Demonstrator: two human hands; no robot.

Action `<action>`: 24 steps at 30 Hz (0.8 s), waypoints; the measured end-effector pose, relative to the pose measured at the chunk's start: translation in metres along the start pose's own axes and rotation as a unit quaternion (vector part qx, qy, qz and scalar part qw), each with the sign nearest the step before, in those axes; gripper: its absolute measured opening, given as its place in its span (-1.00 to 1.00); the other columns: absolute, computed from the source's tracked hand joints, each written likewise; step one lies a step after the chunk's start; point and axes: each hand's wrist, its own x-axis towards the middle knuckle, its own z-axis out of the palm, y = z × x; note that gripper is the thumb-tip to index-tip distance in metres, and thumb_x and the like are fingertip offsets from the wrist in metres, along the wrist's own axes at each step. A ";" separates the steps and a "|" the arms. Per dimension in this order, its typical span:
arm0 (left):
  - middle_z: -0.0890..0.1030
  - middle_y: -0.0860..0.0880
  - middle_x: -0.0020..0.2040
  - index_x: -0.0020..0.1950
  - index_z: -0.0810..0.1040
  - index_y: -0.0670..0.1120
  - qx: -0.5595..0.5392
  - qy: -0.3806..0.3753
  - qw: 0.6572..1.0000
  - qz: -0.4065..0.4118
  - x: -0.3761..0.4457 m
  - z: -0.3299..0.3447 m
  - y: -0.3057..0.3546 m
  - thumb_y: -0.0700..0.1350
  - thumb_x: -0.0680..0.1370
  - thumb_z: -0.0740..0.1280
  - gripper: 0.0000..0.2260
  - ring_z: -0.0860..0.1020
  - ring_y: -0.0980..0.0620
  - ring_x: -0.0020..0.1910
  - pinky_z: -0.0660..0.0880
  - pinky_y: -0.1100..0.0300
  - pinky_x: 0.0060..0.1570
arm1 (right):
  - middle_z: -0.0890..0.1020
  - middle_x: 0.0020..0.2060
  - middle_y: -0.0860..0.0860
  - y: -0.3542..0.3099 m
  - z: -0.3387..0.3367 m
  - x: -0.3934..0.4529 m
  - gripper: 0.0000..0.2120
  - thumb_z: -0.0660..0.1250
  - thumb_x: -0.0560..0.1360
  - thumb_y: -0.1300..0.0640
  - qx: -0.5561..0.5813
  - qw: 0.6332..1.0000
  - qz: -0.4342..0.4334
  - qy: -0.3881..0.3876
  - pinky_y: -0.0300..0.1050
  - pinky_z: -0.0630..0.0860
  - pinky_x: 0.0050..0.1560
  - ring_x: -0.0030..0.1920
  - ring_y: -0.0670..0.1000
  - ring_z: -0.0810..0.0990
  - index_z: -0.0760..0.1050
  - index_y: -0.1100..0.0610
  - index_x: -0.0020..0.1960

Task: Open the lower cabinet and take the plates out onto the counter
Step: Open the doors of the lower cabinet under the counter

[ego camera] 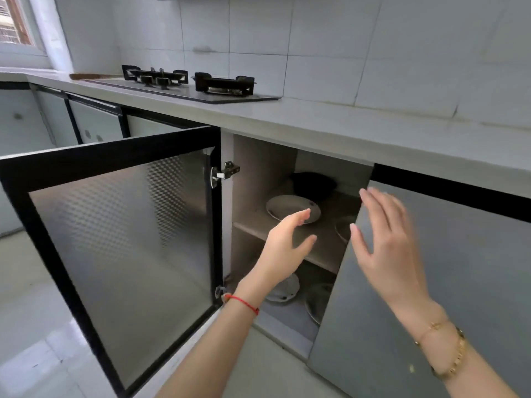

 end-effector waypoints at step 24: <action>0.52 -0.03 0.18 0.42 0.42 -0.09 -0.048 -0.080 0.995 0.025 -0.002 0.048 0.043 -0.06 0.59 0.31 -0.60 0.54 0.05 0.15 0.51 0.14 0.24 | 0.30 0.48 0.03 -0.003 -0.056 -0.012 -0.44 0.21 0.59 0.03 -0.083 0.995 0.030 -0.034 -0.02 0.20 0.51 0.50 0.02 0.21 0.16 0.14 0.53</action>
